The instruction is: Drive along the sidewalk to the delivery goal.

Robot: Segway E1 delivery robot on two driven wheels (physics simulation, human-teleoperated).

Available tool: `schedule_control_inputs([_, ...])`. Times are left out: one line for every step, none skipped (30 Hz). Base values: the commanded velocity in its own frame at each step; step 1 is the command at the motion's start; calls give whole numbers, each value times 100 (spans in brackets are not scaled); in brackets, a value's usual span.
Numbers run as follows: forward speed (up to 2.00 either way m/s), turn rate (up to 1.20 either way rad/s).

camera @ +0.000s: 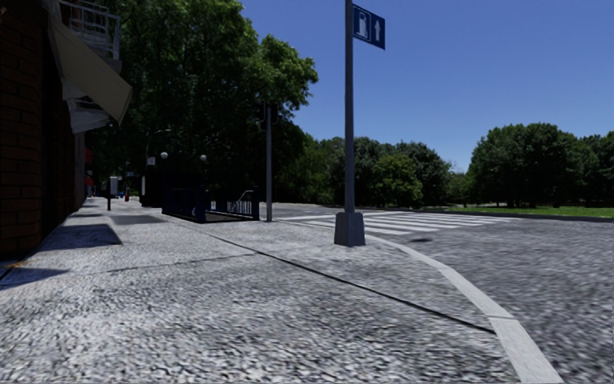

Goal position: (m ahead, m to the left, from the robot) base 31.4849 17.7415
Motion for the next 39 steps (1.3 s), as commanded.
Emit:
schedule_control_inputs([184, 64])
schedule_control_inputs([184, 120])
schedule_control_inputs([184, 120])
schedule_control_inputs([184, 120])
schedule_control_inputs([184, 120])
schedule_control_inputs([185, 120])
schedule_control_inputs([185, 120])
schedule_control_inputs([185, 120])
schedule_control_inputs([185, 120])
schedule_control_inputs([185, 120])
schedule_control_inputs([185, 120])
schedule_control_inputs([185, 120])
schedule_control_inputs([185, 120])
schedule_control_inputs([185, 116])
schedule_control_inputs([185, 3])
schedule_control_inputs([185, 0])
schedule_control_inputs([185, 0])
schedule_control_inputs([185, 0])
schedule_control_inputs([185, 0])
schedule_control_inputs([185, 0])
schedule_control_inputs([185, 0])
schedule_control_inputs([185, 0])
schedule_control_inputs([185, 0])
schedule_control_inputs([185, 0])
schedule_control_inputs([185, 0])
schedule_control_inputs([185, 0])
schedule_control_inputs([185, 0])
schedule_control_inputs([185, 0])
schedule_control_inputs([185, 0])
schedule_control_inputs([185, 0])
schedule_control_inputs([185, 0])
schedule_control_inputs([185, 0])
schedule_control_inputs([185, 0])
schedule_control_inputs([185, -27])
schedule_control_inputs([185, -81])
schedule_control_inputs([185, -81])
schedule_control_inputs([185, -94])
schedule_control_inputs([185, -96])
schedule_control_inputs([185, 0])
